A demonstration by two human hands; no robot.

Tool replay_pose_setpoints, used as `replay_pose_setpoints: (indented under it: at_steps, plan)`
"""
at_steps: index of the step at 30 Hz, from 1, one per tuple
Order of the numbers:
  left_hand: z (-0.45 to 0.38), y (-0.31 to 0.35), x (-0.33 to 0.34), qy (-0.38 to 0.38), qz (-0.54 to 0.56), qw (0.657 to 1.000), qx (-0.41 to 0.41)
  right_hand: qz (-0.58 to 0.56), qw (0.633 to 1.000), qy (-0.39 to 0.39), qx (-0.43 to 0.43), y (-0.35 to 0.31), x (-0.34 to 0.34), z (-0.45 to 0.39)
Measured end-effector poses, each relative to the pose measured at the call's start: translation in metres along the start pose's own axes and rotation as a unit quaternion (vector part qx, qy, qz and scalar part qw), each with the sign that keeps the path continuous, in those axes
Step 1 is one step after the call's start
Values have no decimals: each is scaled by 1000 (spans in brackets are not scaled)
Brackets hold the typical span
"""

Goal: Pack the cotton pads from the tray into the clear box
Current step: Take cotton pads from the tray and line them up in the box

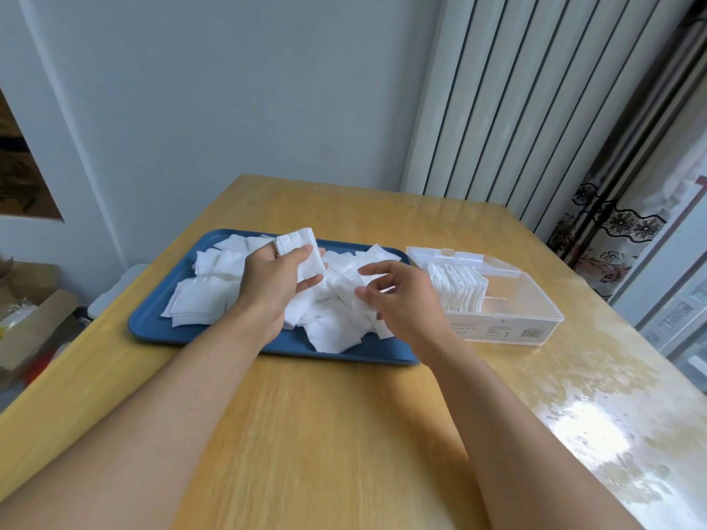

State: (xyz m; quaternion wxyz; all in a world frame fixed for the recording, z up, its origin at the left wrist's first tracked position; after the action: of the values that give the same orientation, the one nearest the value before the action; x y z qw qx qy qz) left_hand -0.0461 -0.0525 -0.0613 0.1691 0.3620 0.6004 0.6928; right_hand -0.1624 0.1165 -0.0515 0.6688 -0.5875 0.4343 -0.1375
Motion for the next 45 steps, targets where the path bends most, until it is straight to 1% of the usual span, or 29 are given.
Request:
replay_pose_setpoints:
  at_steps: [3,4,5,7,12,15,18,21,26,31,32,34,37,40,43,45]
  plan:
    - [-1,-4,4,-18,-9,1000,-16,-155,988,-14,-8,-3,0,1]
    - [-1,-6,6,-26,-8,999,-22,-172,985,-12,-13,-4,-1,1]
    - [-1,-7,8,-31,-7,999,-24,-164,986,-6,-18,-5,-3,1]
    - [0,-6,7,-22,-9,1000,-16,-122,992,-2,-23,-6,-3,0]
    - [-3,3,-6,19,-27,999,6,-70,994,-86,-2,-5,14,2]
    - [-3,0,-5,11,-43,999,-11,-43,990,-134,8,-6,24,5]
    - [-1,0,-1,-1,-54,998,-15,46,982,-182,6,-6,36,9]
    - [0,1,-1,-6,-57,998,-19,136,976,-170,22,-2,34,9]
    - [2,-7,8,-44,-70,995,-52,240,955,-155,79,10,32,14]
    - [2,-13,11,-55,-81,993,-60,254,949,-174,74,8,42,18]
    - [3,-14,11,-56,-78,993,-64,243,951,-177,73,7,41,18]
    - [2,-15,10,-51,-70,994,-68,181,966,-171,69,4,37,17]
    - [3,-17,11,-48,-63,994,-77,20,987,-148,55,-3,25,12]
    - [3,-16,12,-46,-58,994,-75,-97,989,-107,12,-18,5,8]
    - [4,-15,15,-61,-56,995,-63,-165,983,-77,-19,-23,-4,5]
    - [6,-16,21,-87,-31,993,-74,-167,985,-44,-20,-20,-7,4]
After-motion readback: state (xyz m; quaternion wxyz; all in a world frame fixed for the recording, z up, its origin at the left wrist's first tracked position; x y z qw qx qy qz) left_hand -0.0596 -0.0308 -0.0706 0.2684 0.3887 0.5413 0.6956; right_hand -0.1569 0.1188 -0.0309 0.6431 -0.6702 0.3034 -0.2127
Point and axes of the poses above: each hand's wrist, its own z-axis away from the middle knuckle, its own x-axis out of the palm, y = z × x, the point moved 10 cm from there along -z, towards the middle knuckle, and after that the axes turned 7 degrees about -y, right-handed, at the moved point
